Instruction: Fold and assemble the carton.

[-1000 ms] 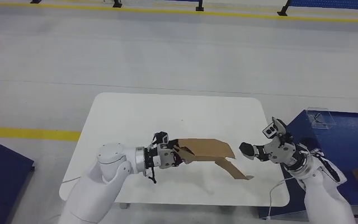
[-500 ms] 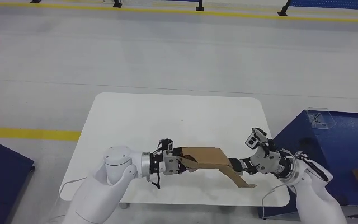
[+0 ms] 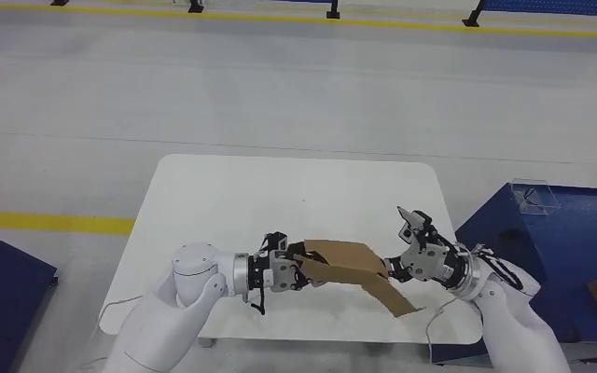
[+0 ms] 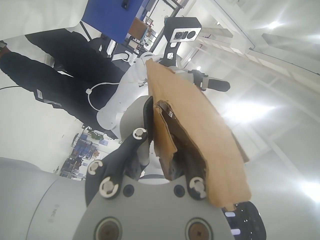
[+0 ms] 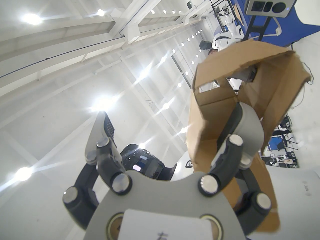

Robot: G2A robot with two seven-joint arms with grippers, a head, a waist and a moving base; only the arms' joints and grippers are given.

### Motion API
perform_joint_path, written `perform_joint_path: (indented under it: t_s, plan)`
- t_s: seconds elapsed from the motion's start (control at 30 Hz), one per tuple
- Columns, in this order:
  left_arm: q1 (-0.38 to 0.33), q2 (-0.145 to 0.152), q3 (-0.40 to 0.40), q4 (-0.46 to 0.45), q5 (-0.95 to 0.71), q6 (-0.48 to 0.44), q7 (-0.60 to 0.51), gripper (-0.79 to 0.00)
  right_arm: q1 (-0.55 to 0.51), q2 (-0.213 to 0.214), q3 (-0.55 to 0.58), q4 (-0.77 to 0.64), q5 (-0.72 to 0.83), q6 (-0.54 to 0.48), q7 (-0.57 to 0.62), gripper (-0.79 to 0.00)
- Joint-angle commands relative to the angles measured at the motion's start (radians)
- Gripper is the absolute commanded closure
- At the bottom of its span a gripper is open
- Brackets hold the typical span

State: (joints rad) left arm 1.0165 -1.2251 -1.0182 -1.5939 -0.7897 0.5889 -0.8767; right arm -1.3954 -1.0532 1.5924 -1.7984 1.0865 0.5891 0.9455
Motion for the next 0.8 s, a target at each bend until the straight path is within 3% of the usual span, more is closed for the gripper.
perform_joint_path:
  t_s: [0.0,0.43,0.77]
  plan:
    - [-0.001,0.001,0.002,0.001,-0.003,0.001,-0.004,0.0,0.006,-0.001,0.002,0.008,0.017,-0.01,-0.01,-0.785]
    - [-0.018,0.003,0.018,0.021,-0.014,0.009,-0.008,0.0,0.004,0.008,-0.026,-0.004,0.078,0.091,0.036,-0.785]
    - [-0.025,0.004,0.044,0.02,-0.007,0.027,-0.015,0.0,0.017,0.003,-0.025,-0.028,0.111,0.001,-0.08,-0.785]
